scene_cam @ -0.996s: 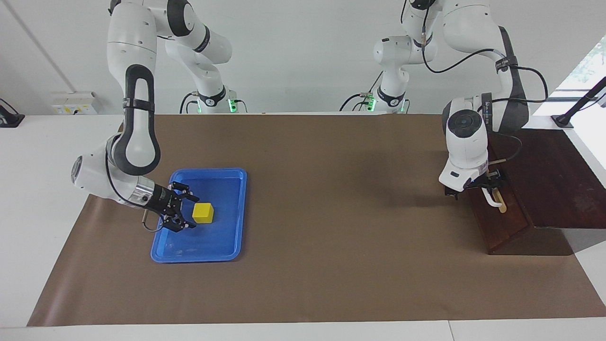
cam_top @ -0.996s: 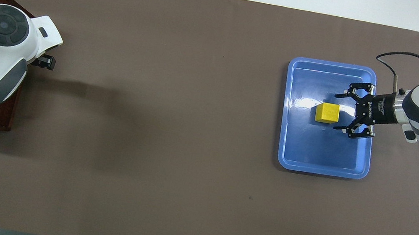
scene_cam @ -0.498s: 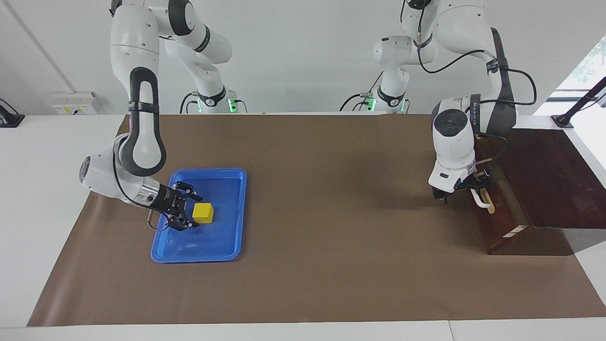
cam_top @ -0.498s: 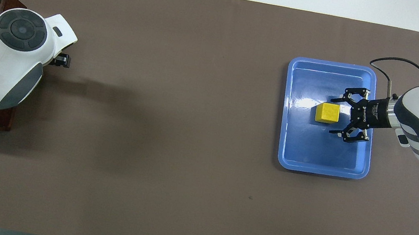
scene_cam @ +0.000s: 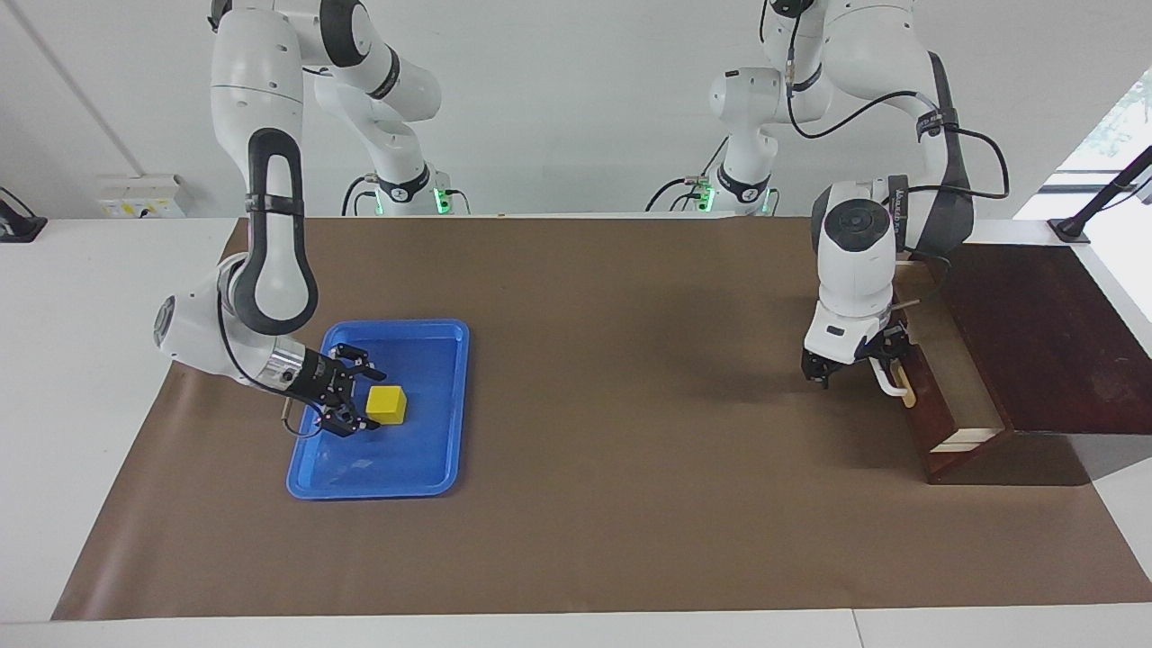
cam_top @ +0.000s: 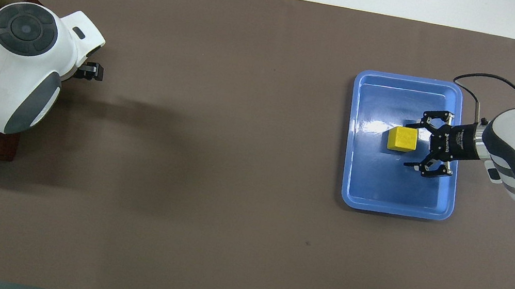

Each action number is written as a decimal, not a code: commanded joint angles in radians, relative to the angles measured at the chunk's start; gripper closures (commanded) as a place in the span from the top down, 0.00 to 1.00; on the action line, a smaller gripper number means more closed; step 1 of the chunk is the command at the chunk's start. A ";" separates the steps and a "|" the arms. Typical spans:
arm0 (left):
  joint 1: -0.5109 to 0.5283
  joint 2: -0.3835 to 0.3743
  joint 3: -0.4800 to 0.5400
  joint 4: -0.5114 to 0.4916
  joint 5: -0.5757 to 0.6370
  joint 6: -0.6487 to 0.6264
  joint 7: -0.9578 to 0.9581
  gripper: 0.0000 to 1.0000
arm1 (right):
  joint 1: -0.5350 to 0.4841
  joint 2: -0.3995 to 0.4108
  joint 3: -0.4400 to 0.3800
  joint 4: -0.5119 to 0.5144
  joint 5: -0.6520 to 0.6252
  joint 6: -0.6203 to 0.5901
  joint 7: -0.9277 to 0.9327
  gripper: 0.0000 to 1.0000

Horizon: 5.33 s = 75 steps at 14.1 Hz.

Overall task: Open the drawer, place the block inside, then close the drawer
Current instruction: 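Pull the drawer open with the left gripper while the right gripper holds the cube, then carry the cube toward the left gripper with the right gripper, then grasp the cube with the left gripper while the right gripper releases it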

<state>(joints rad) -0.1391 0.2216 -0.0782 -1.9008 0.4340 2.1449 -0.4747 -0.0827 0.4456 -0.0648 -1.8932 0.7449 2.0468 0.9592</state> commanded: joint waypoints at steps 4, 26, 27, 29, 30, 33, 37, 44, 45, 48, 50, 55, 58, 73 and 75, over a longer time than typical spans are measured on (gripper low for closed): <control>-0.086 0.032 0.000 0.025 -0.083 -0.013 -0.111 1.00 | -0.009 -0.033 0.000 -0.041 0.025 0.019 -0.069 0.60; -0.082 0.021 0.009 0.341 -0.365 -0.381 -0.476 1.00 | 0.259 0.067 0.008 0.356 0.011 -0.120 0.238 0.00; -0.080 0.021 0.009 0.351 -0.395 -0.382 -0.564 1.00 | 0.311 0.077 0.007 0.388 0.010 -0.109 0.283 0.00; -0.092 0.027 0.009 0.368 -0.437 -0.387 -0.806 1.00 | 0.413 0.085 0.003 0.405 -0.001 -0.062 0.421 0.00; -0.103 0.030 0.008 0.370 -0.439 -0.381 -0.925 1.00 | 0.461 0.096 0.003 0.433 -0.016 -0.034 0.499 0.00; -0.137 0.068 0.006 0.429 -0.459 -0.367 -1.313 1.00 | 0.547 0.119 0.005 0.505 -0.044 -0.040 0.582 0.00; -0.246 0.105 0.008 0.488 -0.466 -0.366 -1.547 1.00 | 0.604 0.120 0.005 0.510 -0.047 -0.037 0.598 0.00; -0.318 0.104 0.008 0.376 -0.436 -0.300 -1.644 1.00 | 0.626 0.120 0.007 0.510 -0.062 -0.033 0.593 0.00; -0.336 0.104 0.008 0.359 -0.429 -0.292 -1.645 1.00 | 0.626 0.120 0.007 0.508 -0.062 -0.033 0.593 0.00; -0.346 0.099 0.008 0.329 -0.428 -0.254 -1.697 1.00 | 0.627 0.120 0.007 0.508 -0.062 -0.030 0.592 0.00; -0.358 0.090 0.008 0.307 -0.428 -0.249 -1.697 1.00 | 0.626 0.119 0.008 0.508 -0.059 -0.027 0.590 0.00; -0.363 0.088 0.009 0.293 -0.426 -0.235 -1.730 0.81 | 0.626 0.119 0.008 0.508 -0.059 -0.025 0.587 0.00; -0.359 0.088 0.008 0.293 -0.426 -0.218 -1.727 0.09 | 0.626 0.119 0.008 0.508 -0.059 -0.017 0.587 0.00; -0.349 0.088 0.009 0.313 -0.409 -0.235 -1.702 0.00 | 0.607 0.114 0.010 0.503 -0.044 -0.005 0.586 0.67; -0.349 0.087 0.009 0.313 -0.409 -0.237 -1.702 0.00 | 0.604 0.108 0.007 0.503 -0.042 -0.005 0.586 1.00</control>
<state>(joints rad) -0.4874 0.3280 -0.0770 -1.5743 0.0080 1.9090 -2.1780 0.5376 0.5504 -0.0603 -1.4056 0.7038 2.0396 1.5314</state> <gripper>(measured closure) 0.441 0.300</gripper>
